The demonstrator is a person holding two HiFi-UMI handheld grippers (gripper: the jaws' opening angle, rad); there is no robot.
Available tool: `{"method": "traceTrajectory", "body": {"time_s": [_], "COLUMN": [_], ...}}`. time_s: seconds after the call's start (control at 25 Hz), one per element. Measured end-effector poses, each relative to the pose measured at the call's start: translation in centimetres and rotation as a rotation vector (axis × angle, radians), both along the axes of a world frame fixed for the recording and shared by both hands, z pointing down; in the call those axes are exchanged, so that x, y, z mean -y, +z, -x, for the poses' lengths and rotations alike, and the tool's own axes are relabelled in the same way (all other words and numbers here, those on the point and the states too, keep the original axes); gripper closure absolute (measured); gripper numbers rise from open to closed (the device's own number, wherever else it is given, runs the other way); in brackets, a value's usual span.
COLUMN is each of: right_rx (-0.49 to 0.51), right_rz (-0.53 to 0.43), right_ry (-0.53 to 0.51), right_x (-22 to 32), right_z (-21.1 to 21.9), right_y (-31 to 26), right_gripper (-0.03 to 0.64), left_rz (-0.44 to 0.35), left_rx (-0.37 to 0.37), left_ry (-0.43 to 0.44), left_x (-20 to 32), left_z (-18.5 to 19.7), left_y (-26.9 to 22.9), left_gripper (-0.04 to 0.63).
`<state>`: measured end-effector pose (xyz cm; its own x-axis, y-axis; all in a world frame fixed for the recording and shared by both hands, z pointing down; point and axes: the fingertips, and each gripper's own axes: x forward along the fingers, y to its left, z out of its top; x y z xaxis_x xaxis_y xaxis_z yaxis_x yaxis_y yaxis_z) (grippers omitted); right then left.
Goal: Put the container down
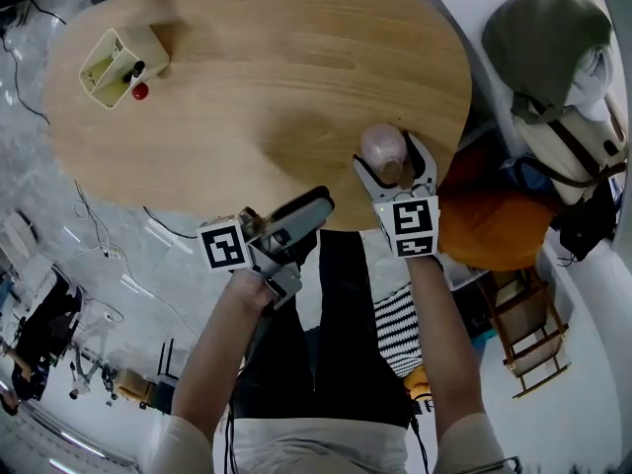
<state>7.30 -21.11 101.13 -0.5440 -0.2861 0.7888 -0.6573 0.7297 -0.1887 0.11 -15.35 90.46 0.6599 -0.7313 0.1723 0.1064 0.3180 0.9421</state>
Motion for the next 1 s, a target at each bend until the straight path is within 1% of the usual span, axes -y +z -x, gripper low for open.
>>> {"method": "traceTrajectory", "body": {"time_s": [0.08,0.2,0.36,0.44,0.52,0.68,0.8,0.88,1.0], "right_rx": [-0.008,-0.014,-0.008,-0.016,-0.018,-0.004,0.012,0.018,0.027], "right_rz": [-0.003,-0.023,-0.049,-0.052,-0.049,-0.05,-0.078,-0.11,-0.126], "right_ry": [0.008,0.026,0.069,0.087,0.102,0.148,0.196,0.228,0.266], "right_x": [0.0,-0.1,-0.9,-1.4,-2.3,-4.9,-6.3,-7.1,-9.2], "right_z": [-0.1,-0.4,-0.3,-0.1,0.3,1.1,1.2,1.2,1.3], "right_y": [-0.9,-3.1,-7.8,-10.3,-12.9,-19.8,-25.7,-29.6,-35.4], "right_gripper": [0.218,0.218,0.218,0.219,0.219,0.224,0.239,0.273,0.291], "left_rz": [-0.02,-0.07,-0.147,-0.211,-0.29,-0.433,-0.519,-0.57,-0.631], "left_rx": [0.013,0.048,0.121,0.166,0.223,0.342,0.412,0.457,0.503], "left_ry": [0.017,0.061,0.139,0.191,0.261,0.394,0.456,0.49,0.519], "left_x": [0.0,0.1,-0.3,-0.4,-0.7,-2.8,-4.5,-5.6,-7.4], "left_z": [0.3,0.7,1.3,1.5,1.5,1.1,1.2,1.5,2.3], "left_y": [-1.1,-3.6,-7.8,-10.5,-13.5,-19.9,-24.6,-27.7,-32.3], "left_gripper": [0.295,0.295,0.295,0.295,0.296,0.306,0.327,0.346,0.36]}}
